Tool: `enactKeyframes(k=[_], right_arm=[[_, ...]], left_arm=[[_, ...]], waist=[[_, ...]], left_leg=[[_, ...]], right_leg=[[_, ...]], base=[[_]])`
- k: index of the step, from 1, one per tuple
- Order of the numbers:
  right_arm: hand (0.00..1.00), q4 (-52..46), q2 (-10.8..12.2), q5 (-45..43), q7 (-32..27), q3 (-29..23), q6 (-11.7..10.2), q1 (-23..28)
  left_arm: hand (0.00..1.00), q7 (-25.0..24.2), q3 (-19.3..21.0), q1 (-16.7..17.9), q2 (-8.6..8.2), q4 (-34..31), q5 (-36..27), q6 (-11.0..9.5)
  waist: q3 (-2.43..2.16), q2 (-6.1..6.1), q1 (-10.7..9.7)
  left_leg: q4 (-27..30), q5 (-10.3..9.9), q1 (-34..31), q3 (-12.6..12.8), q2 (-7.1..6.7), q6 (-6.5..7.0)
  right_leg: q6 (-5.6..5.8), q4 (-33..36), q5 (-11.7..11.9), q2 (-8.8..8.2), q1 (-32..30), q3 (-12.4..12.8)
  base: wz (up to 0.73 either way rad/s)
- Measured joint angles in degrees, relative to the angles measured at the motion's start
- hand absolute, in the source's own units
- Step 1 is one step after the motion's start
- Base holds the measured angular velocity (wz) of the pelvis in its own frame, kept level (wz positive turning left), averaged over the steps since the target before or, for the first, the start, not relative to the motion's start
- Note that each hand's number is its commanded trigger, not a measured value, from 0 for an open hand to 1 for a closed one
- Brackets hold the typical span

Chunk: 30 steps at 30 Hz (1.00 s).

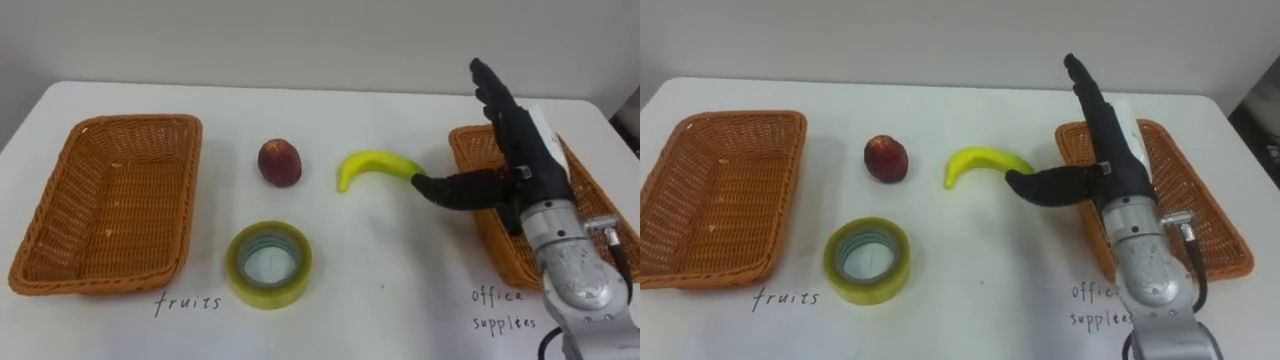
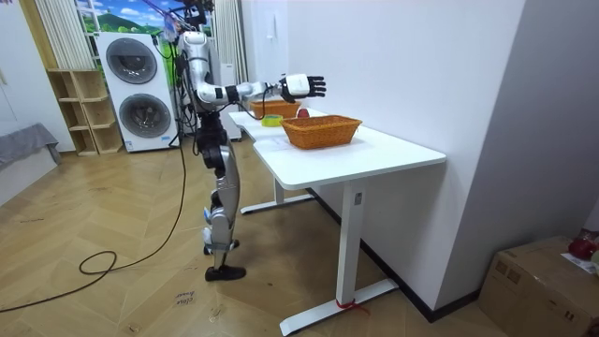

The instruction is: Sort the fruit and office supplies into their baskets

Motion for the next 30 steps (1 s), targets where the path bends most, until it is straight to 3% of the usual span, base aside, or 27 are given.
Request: enactKeyframes(k=[9,19,24,30], right_arm=[[0.0,0.37,0.01,1.08,0.12,2.44,0.34,-0.78],[0.0,0.39,0.85,2.63,1.93,10.62,0.44,-5.79],[0.0,0.5,0.98,2.55,3.53,12.54,1.22,-6.16],[0.0,3.67,2.34,2.66,4.0,12.81,1.89,-7.56]], left_arm=[[0.0,-0.34,-0.64,-2.92,0.19,0.08,0.1,-0.32],[0.0,0.13,-5.13,-4.63,0.32,0.13,0.01,0.16],[0.0,0.11,-6.68,-4.7,0.33,0.14,-0.08,1.38],[0.0,-0.03,-8.3,-3.78,0.16,-0.22,-0.34,1.6]], waist=[[0.07,-0.53,0.54],[0.13,-1.29,2.33],[0.39,-0.87,3.25],[0.5,0.38,3.28]], left_leg=[[0.2,0.14,-1.49,-0.13,-0.03,0.17],[0.03,0.15,-1.53,-0.26,-0.03,0.17],[-0.05,0.15,-1.89,-0.43,-0.1,0.17],[0.11,0.16,-2.75,-1.89,-0.19,0.17]], right_leg=[[-0.1,0.36,0.36,0.02,-1.43,0.02],[-0.08,-0.37,0.48,0.15,-1.39,-0.02],[0.04,-1.12,0.57,0.14,-1.27,-0.26],[0.04,-1.2,0.57,-0.14,-1.37,-3.36]], base=[[-0.01],[0.0],[0.02],[0.12]])
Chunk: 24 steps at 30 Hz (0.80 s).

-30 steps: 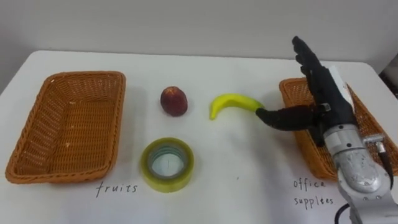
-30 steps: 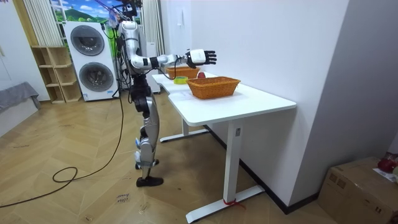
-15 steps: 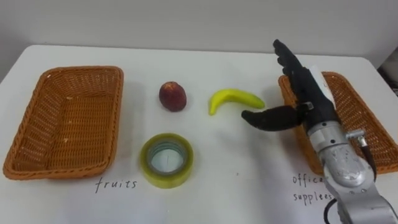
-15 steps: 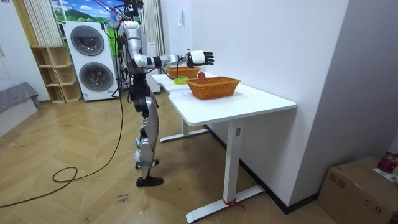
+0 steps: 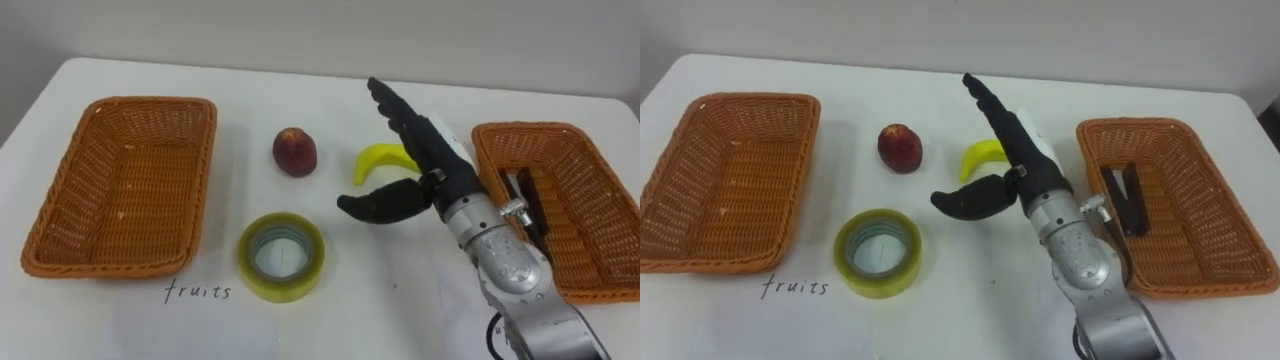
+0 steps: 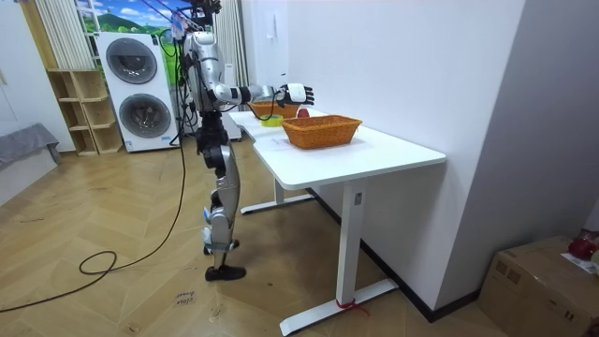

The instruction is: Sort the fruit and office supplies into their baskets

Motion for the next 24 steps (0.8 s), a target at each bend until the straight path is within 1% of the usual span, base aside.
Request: enactKeyframes(k=[2,5,8,12,14,19,24], right_arm=[[0.0,0.64,0.06,-0.01,-0.43,-0.02,0.0,-0.68],[0.0,1.29,0.13,-0.29,-0.78,0.01,-0.05,-1.48],[0.0,2.01,0.53,-1.51,-1.0,0.01,-0.23,-1.49],[0.0,3.59,1.32,-2.53,-1.03,0.01,-0.23,-1.5],[0.0,3.82,1.71,-2.96,-1.03,0.01,-0.23,-1.52],[0.0,4.88,2.32,-3.18,-1.32,0.06,-0.33,-1.67],[0.0,6.41,2.33,-3.38,-1.34,0.09,-0.42,-1.91]], left_arm=[[0.0,0.01,-0.01,0.35,-0.14,-0.44,0.02,-0.02],[0.0,0.06,-0.01,0.52,-0.15,-0.67,0.07,0.0],[0.0,0.1,-0.07,0.55,-0.16,-1.0,0.07,0.0],[0.0,0.1,-0.07,0.66,-0.16,-1.12,0.09,0.0],[0.0,0.11,-0.06,0.49,-0.15,-1.39,0.26,-0.08],[0.0,0.26,-0.06,0.33,-0.22,-1.39,0.28,-0.49],[0.0,0.35,-0.04,0.05,-0.22,-1.41,0.26,-0.48]], waist=[[-0.07,0.23,-0.06],[0.08,0.49,0.05],[0.05,0.43,0.02],[-0.01,0.34,0.18],[-0.29,0.14,0.17],[-0.33,0.06,0.46],[-0.29,0.07,0.56]], left_leg=[[0.13,0.05,-0.3,-0.33,-0.05,0.05],[0.13,0.07,-0.5,-0.75,-0.08,0.06],[0.16,0.12,-0.8,-1.11,-0.11,0.11],[0.17,0.14,-0.94,-1.14,-0.21,0.15],[0.38,0.19,-1.62,-1.12,-0.28,0.21],[0.64,0.23,-1.76,-1.2,-0.29,0.22],[0.87,0.37,-2.28,-1.76,-0.27,0.26]], right_leg=[[0.0,-0.03,0.0,-0.12,-0.03,-0.57],[0.0,-0.05,0.0,-0.22,-0.03,-1.68],[0.0,-0.06,0.0,-0.35,-0.08,-2.8],[0.01,-0.07,0.0,-0.45,-0.17,-2.88],[0.01,-0.06,0.0,-0.53,-0.8,-2.87],[0.01,-0.06,0.0,-0.57,-0.8,-2.89],[0.0,-0.06,0.0,-0.68,-0.9,-3.23]], base=[[0.12],[0.08],[0.09],[0.01],[0.0],[0.0],[0.05]])
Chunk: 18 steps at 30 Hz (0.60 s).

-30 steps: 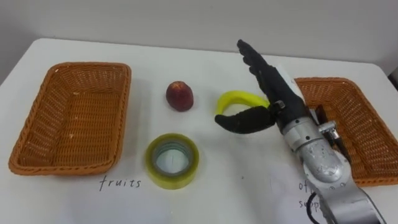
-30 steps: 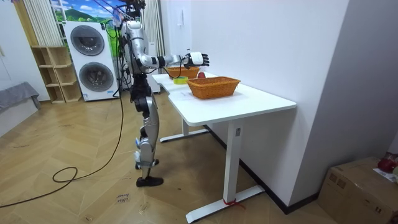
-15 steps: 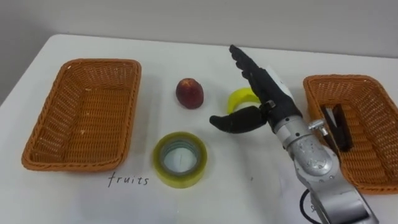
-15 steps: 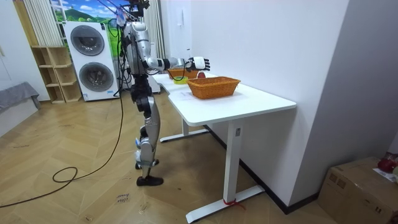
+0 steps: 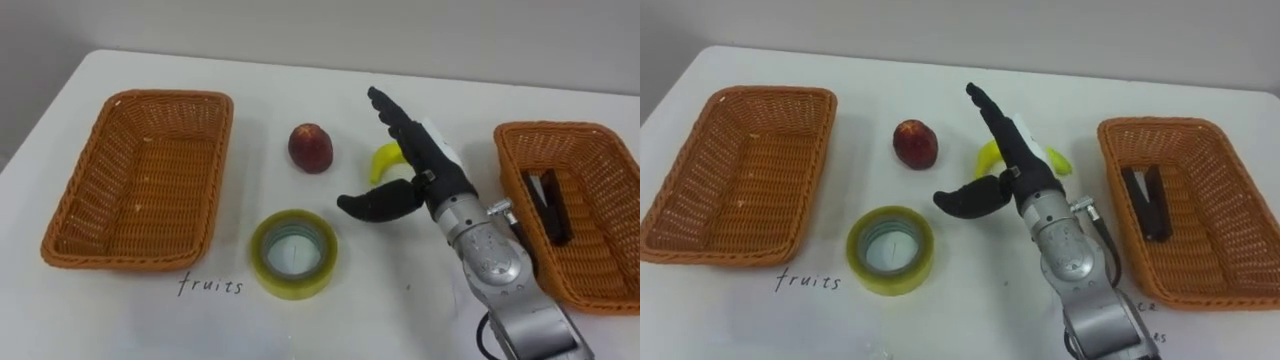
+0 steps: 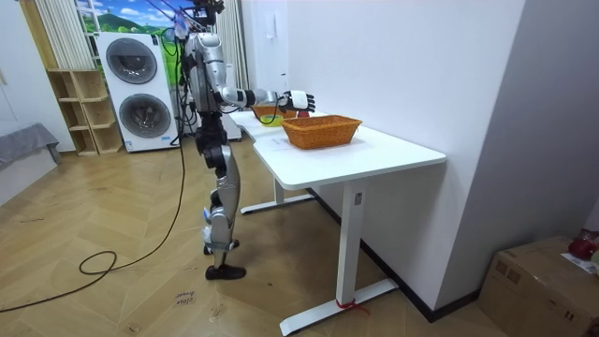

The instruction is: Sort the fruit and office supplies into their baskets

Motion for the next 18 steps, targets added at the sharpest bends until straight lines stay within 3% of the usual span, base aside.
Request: enactKeyframes(k=[18], right_arm=[[0.0,1.82,0.13,-1.25,0.77,2.56,0.03,-0.23]], left_arm=[[0.0,0.9,0.03,-0.13,-0.18,0.13,0.06,0.01]], waist=[[0.3,-0.01,1.65]], left_leg=[[-0.11,0.04,-0.19,-0.88,-0.16,-0.05]], right_leg=[[0.0,-0.05,0.0,-0.02,0.07,-1.17]], base=[[0.02]])
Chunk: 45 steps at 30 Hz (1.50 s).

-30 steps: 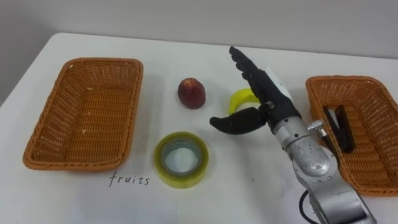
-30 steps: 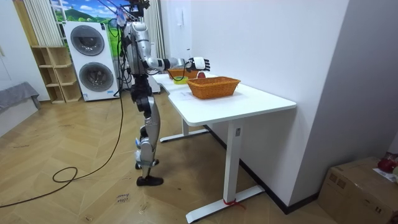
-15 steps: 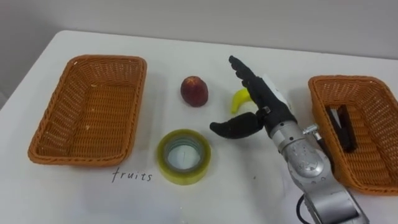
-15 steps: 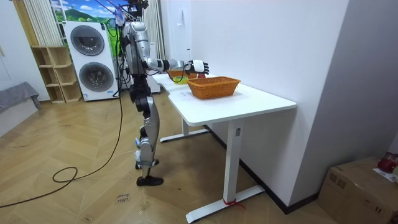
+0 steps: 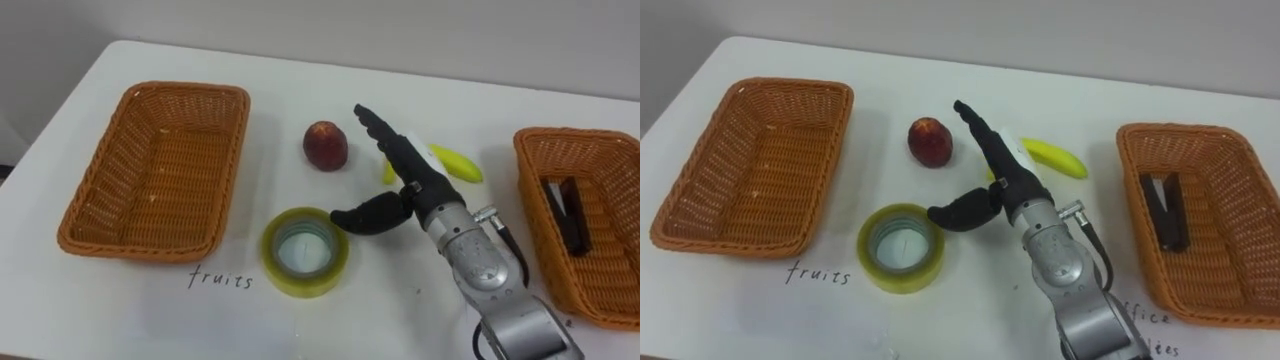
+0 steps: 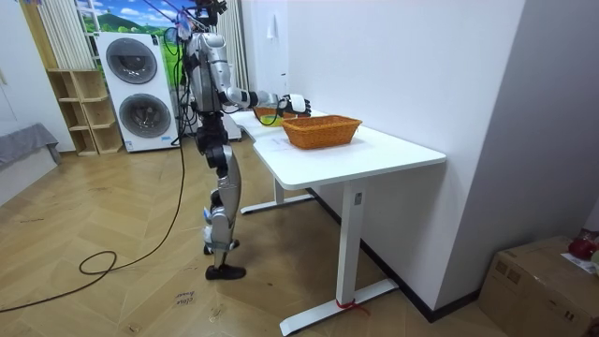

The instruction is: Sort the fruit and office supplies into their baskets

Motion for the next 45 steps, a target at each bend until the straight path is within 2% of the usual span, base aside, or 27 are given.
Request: enactKeyframes(k=[8,37,45], right_arm=[[0.0,0.0,0.8,-2.37,0.54,0.32,0.0,-0.16],[0.0,0.03,1.41,-5.84,2.85,2.93,0.21,-0.26],[0.0,-0.18,1.52,-5.86,1.42,2.93,0.17,-0.3]], left_arm=[[0.0,0.0,-0.02,-0.01,-0.11,-0.07,0.0,0.02],[0.0,1.49,-1.27,0.11,-1.02,0.42,0.07,0.09],[0.0,1.59,-1.12,-0.88,-1.02,0.37,-0.55,-0.03]], waist=[[0.07,0.11,0.01],[0.42,-0.05,-0.07],[0.39,-0.02,0.76]], left_leg=[[-0.07,0.03,0.09,0.06,0.06,-0.01],[-0.35,0.07,1.16,-0.59,-0.23,-0.05],[-0.23,0.09,1.09,-0.75,-0.26,-0.02]], right_leg=[[0.0,-0.78,0.0,0.04,0.47,0.17],[0.0,-0.85,0.0,0.05,1.84,0.06],[0.0,-0.87,0.0,0.02,1.73,-0.02]], base=[[0.0],[0.01],[0.0]])
